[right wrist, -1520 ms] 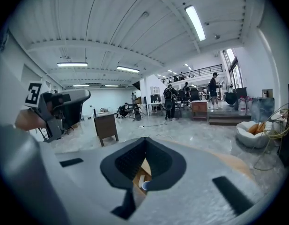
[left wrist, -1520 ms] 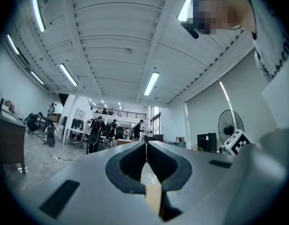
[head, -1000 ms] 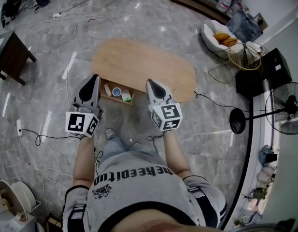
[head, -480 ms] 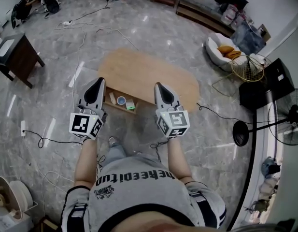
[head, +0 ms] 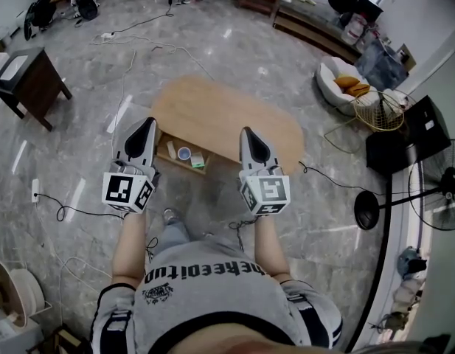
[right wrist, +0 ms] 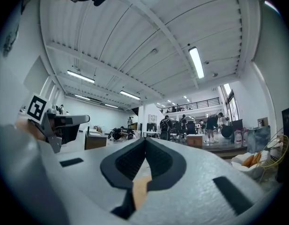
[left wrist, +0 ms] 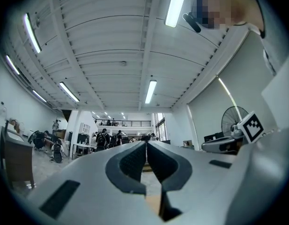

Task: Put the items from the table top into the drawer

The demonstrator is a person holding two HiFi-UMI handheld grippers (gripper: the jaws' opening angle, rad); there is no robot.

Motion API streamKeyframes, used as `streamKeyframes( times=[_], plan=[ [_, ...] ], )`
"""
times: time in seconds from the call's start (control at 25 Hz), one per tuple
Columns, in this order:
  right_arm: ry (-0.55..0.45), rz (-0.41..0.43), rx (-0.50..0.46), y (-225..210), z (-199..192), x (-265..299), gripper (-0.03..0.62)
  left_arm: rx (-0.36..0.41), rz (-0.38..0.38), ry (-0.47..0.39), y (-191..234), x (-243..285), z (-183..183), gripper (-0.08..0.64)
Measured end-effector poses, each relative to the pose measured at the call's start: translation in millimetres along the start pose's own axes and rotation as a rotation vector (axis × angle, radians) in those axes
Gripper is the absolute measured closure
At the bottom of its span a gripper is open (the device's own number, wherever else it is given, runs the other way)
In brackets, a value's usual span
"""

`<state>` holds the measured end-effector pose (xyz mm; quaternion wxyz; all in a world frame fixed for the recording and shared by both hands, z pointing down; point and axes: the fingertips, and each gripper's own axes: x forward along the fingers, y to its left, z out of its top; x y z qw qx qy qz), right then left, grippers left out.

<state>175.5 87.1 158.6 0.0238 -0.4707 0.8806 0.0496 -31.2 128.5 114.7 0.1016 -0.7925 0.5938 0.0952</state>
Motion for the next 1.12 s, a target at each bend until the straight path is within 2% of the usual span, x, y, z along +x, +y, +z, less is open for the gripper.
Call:
streamKeyframes(
  times=[1.12],
  plan=[
    [-0.005, 0.004, 0.030, -8, -7, -19, 0.591, 0.005, 0.031, -0.001, -22, -7, 1, 0.549]
  ],
)
